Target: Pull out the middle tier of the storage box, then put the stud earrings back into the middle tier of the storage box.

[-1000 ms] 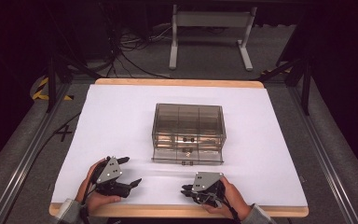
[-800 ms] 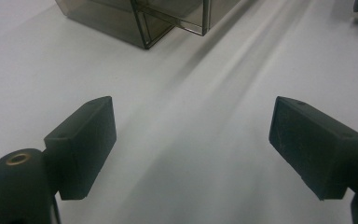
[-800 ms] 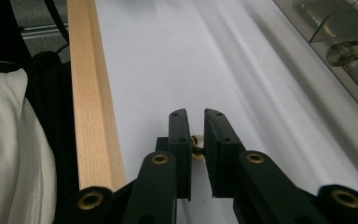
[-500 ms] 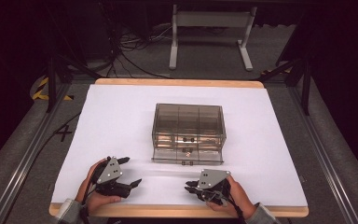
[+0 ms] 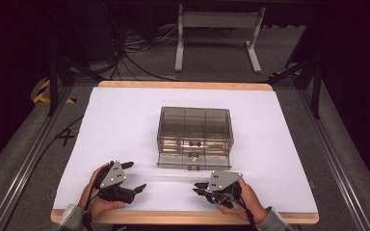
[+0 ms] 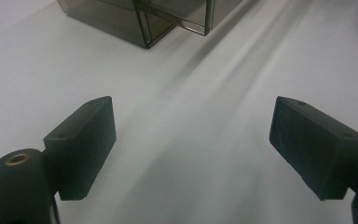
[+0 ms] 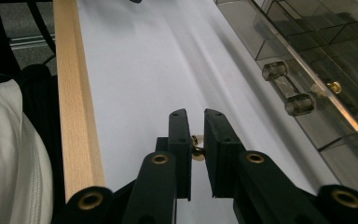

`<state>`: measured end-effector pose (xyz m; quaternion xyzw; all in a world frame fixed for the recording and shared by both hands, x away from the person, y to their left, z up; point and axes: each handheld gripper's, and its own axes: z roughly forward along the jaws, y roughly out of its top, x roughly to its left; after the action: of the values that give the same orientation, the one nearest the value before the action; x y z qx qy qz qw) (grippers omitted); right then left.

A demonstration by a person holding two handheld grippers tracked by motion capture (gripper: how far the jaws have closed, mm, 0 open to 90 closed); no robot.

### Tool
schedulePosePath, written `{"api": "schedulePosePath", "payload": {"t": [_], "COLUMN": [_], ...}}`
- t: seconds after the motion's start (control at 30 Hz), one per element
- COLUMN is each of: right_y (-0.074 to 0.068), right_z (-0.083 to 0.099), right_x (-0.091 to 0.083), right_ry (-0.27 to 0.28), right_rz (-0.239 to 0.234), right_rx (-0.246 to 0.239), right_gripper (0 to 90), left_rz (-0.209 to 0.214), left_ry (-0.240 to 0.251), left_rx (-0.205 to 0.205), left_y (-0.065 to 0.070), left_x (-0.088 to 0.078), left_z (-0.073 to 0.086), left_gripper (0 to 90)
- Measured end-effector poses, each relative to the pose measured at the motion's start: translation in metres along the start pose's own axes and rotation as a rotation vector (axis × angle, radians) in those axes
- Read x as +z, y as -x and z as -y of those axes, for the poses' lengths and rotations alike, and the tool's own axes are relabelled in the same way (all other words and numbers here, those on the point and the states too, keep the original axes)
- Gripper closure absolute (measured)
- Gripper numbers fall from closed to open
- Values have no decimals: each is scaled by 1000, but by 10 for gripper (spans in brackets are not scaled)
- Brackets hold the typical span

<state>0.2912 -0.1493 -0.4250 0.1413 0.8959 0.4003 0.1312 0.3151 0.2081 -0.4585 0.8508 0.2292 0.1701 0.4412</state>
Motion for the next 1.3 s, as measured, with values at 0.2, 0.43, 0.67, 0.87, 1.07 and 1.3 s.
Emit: {"api": "schedulePosePath", "payload": {"t": [0.2, 0.43, 0.67, 0.87, 1.07, 1.3], "right_y": [4, 7, 10, 12, 10, 12], "right_z": [0, 0, -2, -2, 3, 0], "right_x": [-4, -9, -15, -16, -16, -27], "right_ry": [7, 21, 38, 46, 36, 66], "right_rz": [13, 36, 49, 45, 41, 61], "right_rx": [10, 26, 34, 35, 33, 40], "right_gripper": [824, 824, 824, 824, 824, 824], "left_rz": [11, 19, 19, 13, 13, 11], "left_ry": [5, 4, 8, 8, -9, -9], "left_rx": [-2, 6, 10, 9, 7, 12], "left_y": [-1, -1, 0, 0, 0, 1], "left_x": [0, -1, -1, -1, 1, 0], "left_z": [0, 0, 0, 0, 0, 0], "left_gripper": [151, 151, 151, 151, 151, 151]}}
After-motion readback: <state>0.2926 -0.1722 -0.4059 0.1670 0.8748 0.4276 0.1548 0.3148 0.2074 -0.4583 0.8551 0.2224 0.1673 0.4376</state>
